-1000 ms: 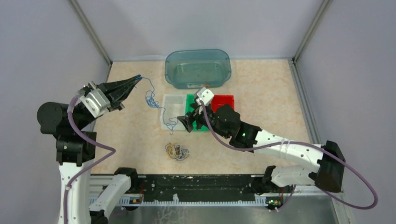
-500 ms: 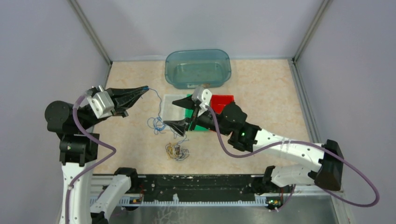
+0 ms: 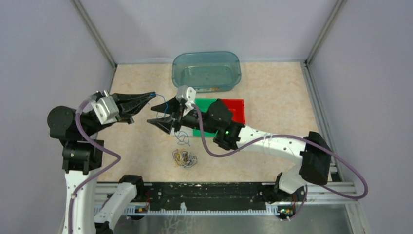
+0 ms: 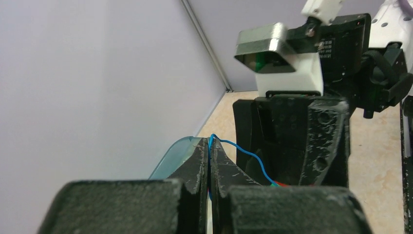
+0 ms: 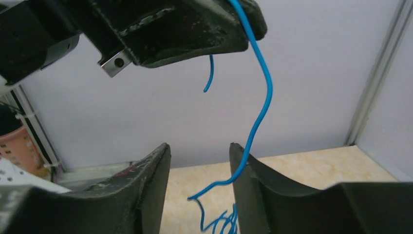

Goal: Untangle the cables

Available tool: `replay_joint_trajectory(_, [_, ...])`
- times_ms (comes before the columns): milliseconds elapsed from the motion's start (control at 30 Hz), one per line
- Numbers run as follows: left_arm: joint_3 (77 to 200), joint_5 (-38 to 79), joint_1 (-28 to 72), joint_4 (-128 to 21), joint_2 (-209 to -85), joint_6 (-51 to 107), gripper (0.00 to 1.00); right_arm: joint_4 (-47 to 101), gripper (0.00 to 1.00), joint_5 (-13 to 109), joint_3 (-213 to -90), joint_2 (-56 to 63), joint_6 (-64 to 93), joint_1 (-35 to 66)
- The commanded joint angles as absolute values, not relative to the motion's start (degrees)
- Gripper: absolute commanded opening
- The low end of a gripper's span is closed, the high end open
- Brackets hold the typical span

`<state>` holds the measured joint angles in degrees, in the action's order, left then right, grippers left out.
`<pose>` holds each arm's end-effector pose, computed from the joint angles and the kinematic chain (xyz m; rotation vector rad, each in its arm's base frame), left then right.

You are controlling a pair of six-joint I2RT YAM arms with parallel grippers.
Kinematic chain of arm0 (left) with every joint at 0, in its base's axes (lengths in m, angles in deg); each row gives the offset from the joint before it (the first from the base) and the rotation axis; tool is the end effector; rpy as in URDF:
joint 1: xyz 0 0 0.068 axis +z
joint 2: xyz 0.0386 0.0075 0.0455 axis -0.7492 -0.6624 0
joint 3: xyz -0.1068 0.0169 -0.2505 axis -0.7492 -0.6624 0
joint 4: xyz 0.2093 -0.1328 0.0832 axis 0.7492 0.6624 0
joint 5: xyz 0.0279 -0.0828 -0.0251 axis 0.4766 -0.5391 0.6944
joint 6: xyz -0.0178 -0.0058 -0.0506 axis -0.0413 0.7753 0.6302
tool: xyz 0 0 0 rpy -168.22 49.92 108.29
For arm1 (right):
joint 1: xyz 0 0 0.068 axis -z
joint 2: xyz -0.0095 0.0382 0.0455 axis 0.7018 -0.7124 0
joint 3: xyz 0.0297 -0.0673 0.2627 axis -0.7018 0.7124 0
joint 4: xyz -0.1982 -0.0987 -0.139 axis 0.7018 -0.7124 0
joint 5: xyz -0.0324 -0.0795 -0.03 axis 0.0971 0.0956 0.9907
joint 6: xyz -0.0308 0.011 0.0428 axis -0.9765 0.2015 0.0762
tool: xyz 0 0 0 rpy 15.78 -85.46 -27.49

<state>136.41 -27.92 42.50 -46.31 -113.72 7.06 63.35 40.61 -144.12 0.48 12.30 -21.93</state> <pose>0.0942 -0.0399 0.4958 1.0071 0.9354 -0.5225 0.1292 0.3206 0.4046 -0.8890 0.9906 1.2306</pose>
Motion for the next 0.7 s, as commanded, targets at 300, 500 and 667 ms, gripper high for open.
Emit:
replay_joint_trajectory(300, [138.7, -23.7, 42.5, -51.7, -113.5, 6.4, 0.00, 77.5, 0.24, 43.2, -133.4, -2.2, 24.4, -22.4])
replay_joint_trajectory(500, [142.4, -19.6, 42.5, -56.1, -115.4, 6.0, 0.00, 80.7, 0.28, 43.9, -125.2, -3.2, 28.6, -22.4])
replay_joint_trajectory(667, [147.0, -16.3, 42.5, -57.7, -117.7, 3.7, 0.00, 82.0, 0.35, 44.7, -121.1, -3.9, 30.2, -22.4])
